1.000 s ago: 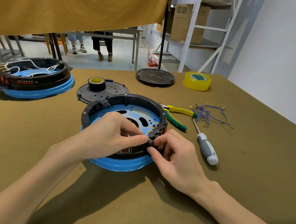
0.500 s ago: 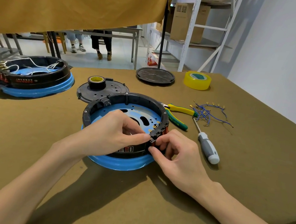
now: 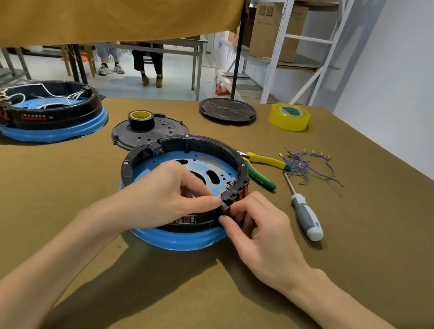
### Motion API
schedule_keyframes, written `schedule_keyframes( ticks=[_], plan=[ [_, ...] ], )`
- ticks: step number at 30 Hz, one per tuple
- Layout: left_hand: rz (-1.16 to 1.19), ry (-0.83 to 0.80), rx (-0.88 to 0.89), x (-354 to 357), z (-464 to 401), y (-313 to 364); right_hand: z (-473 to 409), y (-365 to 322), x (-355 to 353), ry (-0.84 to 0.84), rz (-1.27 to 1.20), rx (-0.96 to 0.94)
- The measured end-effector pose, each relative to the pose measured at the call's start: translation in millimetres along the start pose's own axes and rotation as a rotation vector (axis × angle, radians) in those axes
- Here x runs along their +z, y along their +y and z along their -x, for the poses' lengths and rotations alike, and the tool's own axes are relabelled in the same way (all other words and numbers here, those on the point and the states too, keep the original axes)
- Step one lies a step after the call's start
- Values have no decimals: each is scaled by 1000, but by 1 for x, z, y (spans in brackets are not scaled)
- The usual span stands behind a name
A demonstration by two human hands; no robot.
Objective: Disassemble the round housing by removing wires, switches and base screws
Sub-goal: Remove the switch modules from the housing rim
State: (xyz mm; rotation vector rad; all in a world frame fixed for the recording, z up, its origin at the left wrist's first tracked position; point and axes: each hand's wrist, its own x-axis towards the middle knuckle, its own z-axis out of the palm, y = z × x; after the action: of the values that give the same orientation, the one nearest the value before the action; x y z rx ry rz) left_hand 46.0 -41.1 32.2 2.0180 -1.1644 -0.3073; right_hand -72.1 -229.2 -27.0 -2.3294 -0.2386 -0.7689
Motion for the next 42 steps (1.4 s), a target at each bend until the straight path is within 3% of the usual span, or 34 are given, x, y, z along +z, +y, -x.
schedule_keyframes(
  ticks=[27, 42],
  plan=[
    [10, -10, -2, 1, -2, -3, -1, 1, 0, -6, 19, -12],
    [-201, 172, 77, 15, -2, -4, -2, -3, -3, -10, -28, 52]
  ],
)
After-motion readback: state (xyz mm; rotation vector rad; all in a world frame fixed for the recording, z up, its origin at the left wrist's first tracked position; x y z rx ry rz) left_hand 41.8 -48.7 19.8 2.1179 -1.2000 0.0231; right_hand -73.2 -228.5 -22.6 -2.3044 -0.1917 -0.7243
